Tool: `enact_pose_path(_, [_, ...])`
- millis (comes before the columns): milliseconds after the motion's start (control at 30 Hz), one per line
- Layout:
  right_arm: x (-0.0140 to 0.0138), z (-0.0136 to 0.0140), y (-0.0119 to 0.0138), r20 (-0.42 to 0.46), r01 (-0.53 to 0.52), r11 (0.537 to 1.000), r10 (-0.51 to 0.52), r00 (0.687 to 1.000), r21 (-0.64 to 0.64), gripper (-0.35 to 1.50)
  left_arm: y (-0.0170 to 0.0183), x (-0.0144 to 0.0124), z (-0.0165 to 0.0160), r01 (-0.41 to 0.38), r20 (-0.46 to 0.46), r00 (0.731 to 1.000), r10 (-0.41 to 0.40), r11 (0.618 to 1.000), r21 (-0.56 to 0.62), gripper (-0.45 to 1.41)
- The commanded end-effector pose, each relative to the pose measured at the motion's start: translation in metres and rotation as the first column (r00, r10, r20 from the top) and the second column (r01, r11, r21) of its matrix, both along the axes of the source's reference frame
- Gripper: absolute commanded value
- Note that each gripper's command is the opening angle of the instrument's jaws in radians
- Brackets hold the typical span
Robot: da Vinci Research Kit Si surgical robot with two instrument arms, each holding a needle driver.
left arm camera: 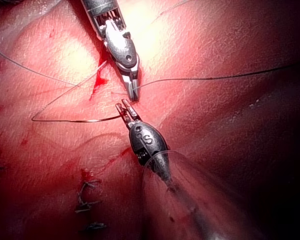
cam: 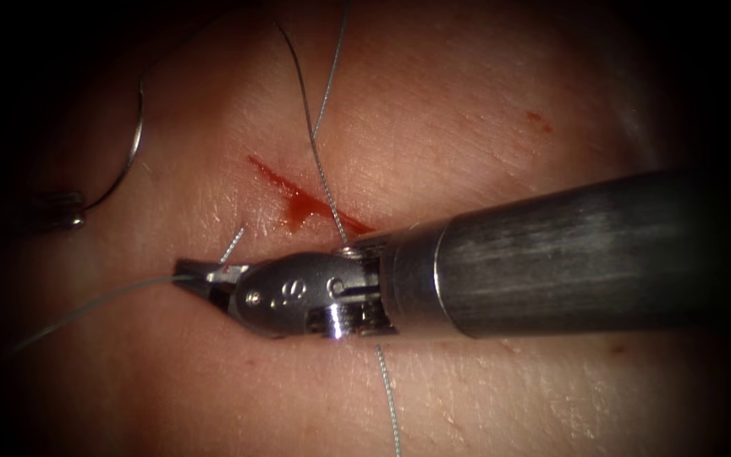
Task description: Wound Closure
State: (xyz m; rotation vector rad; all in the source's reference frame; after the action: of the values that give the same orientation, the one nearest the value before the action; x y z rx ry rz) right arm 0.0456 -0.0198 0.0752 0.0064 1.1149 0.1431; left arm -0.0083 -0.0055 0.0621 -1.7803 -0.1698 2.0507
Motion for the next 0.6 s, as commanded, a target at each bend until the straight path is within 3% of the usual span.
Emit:
enact_pose_path(33, [0.0009, -0.0001, -0.0012, -0.005, 0.006, 1.000, -0.006, 1.000, 0.003, -0.35, -0.0005, -0.0004, 0.0006, -0.001, 0.001, 1.000, 0.001, 1.000, 0.002, -0.45])
enact_pose_path(600, [0.0027, -0.0027, -0.0047, -0.033, 0.048, 0.999, -0.048, 0.998, 0.002, -0.35, -0.0005, -0.0004, 0.0006, -0.001, 0.002, 1.000, 0.001, 1.000, 0.002, -0.45])
